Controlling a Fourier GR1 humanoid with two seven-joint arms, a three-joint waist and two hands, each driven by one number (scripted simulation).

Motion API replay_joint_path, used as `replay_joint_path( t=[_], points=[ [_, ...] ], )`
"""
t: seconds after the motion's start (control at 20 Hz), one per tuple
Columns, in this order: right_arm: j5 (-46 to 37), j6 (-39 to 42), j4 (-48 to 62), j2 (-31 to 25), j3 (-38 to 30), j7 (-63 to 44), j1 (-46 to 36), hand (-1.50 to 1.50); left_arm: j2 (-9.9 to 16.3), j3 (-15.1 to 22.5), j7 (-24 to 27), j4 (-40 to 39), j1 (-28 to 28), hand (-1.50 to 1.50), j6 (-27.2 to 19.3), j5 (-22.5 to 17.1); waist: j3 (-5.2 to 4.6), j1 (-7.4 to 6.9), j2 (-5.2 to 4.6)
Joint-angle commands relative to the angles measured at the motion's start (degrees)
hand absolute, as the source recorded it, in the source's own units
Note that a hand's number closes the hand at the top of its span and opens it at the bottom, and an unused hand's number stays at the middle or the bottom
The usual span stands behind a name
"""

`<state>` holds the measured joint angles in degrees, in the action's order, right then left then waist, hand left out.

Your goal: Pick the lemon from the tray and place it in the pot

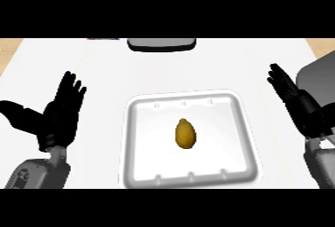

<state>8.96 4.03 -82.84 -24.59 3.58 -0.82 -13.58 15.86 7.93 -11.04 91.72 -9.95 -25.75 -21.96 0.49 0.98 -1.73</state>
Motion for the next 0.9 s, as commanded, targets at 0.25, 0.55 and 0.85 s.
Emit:
replay_joint_path(
  t=[0.25,0.55,0.85],
  points=[
    [-4.9,-22.9,0.6,10.5,-2.3,-12.8,13.5,1.5,16.2,0.1,3.4,-5.3,8.2,0.0,4.8,11.9,-0.66,1.08,2.08],
    [-35.5,-41.9,-8.6,5.1,6.2,-5.8,19.6,-1.5,15.7,1.3,4.4,-5.5,11.3,0.0,5.9,11.6,-0.86,1.67,2.85],
    [-56.2,-44.9,-22.5,13.4,21.0,-21.9,29.4,-1.5,16.3,0.0,5.0,-5.9,10.1,0.0,8.4,10.8,-0.82,0.38,2.11]
  ],
)
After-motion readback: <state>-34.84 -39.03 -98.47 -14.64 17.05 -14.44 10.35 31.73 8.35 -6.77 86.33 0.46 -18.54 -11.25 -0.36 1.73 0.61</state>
